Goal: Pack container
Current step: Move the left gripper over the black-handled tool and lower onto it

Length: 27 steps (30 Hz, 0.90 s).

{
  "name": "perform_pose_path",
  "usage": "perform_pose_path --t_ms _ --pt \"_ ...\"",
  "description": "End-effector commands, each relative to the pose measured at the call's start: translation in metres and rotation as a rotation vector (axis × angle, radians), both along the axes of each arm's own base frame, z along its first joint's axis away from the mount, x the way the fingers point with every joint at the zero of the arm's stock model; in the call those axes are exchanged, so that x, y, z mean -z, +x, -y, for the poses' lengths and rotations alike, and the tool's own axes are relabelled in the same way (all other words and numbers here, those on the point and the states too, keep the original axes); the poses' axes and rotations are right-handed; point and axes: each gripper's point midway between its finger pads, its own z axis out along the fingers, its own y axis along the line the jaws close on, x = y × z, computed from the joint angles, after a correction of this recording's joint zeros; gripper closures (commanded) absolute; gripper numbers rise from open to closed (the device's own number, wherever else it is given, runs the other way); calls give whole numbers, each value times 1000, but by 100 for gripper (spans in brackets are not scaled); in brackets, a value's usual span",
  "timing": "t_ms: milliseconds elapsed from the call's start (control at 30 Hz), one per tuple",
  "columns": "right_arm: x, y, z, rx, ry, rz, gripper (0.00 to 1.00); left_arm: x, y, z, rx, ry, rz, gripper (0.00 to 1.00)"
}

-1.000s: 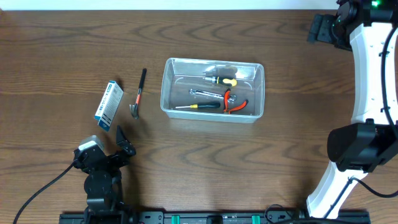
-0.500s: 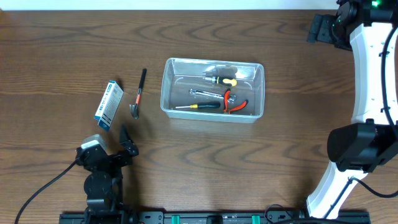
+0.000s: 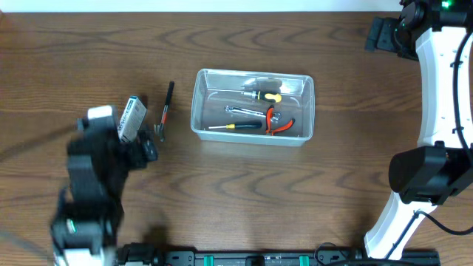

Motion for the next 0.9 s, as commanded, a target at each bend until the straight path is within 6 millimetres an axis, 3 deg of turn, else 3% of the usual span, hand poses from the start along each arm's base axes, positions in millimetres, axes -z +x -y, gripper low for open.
perform_pose_path --t_ms 0,100,267,500,667,767,867 --pt "-5 0 0 -11 -9 9 1 -14 30 2 37 24 -183 2" --pt "-5 0 0 -12 -10 9 1 -21 50 2 39 21 -327 2" --pt "-5 0 0 -11 -10 9 1 -17 86 2 39 19 -366 2" --pt "-5 0 0 -11 -9 9 1 9 93 2 40 18 -446 1" --pt "-5 0 0 -11 -10 9 1 37 95 4 48 8 -531 18" --pt "-5 0 0 -11 -9 9 1 59 92 5 50 6 -606 36" --pt "-5 0 0 -11 -9 9 1 84 90 7 55 6 -683 39"
